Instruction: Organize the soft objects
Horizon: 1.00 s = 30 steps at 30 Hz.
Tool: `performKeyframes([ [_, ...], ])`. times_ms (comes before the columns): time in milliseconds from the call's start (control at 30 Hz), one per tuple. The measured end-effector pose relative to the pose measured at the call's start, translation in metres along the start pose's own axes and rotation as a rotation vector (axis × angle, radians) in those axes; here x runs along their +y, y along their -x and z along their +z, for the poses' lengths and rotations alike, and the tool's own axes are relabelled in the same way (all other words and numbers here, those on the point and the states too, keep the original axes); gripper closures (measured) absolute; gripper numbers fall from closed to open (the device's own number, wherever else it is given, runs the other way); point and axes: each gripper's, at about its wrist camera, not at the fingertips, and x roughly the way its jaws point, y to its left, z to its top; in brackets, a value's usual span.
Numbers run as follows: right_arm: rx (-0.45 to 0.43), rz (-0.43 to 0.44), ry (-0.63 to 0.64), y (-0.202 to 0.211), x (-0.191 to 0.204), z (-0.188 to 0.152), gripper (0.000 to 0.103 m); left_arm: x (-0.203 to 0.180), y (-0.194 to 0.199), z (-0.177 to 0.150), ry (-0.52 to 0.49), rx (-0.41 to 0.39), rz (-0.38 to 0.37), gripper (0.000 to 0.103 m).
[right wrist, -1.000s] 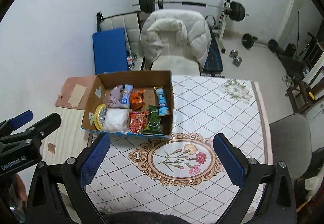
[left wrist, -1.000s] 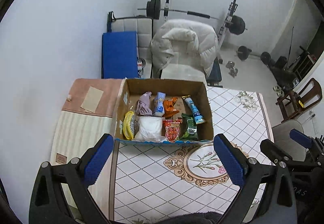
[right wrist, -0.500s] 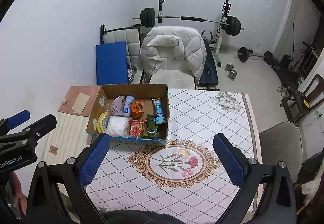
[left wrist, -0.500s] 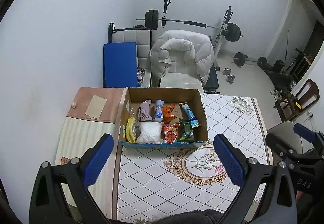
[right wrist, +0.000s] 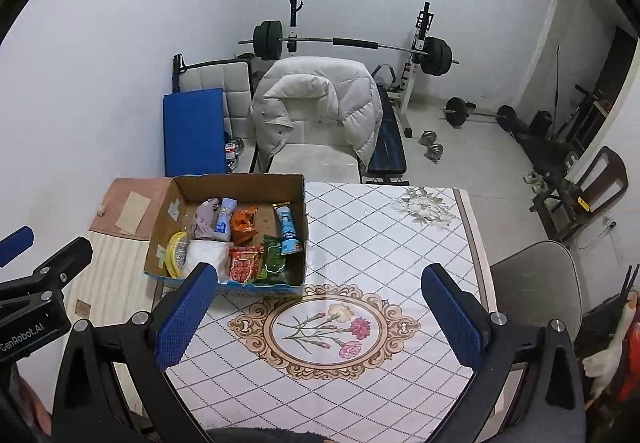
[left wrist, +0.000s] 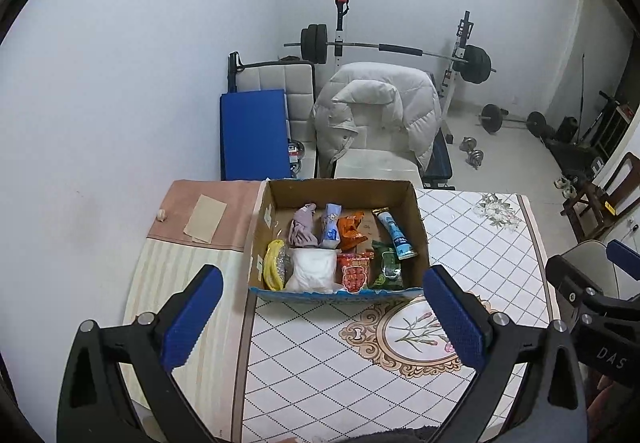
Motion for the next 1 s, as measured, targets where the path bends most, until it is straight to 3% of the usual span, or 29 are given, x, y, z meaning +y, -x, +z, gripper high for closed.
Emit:
performKeyframes([
  [1000,0.003,-0.012,-0.010,-0.004,-0.002,0.002,0.000,-0.004,-0.013,0.006,-0.027,0.006,-0.010,0.000],
])
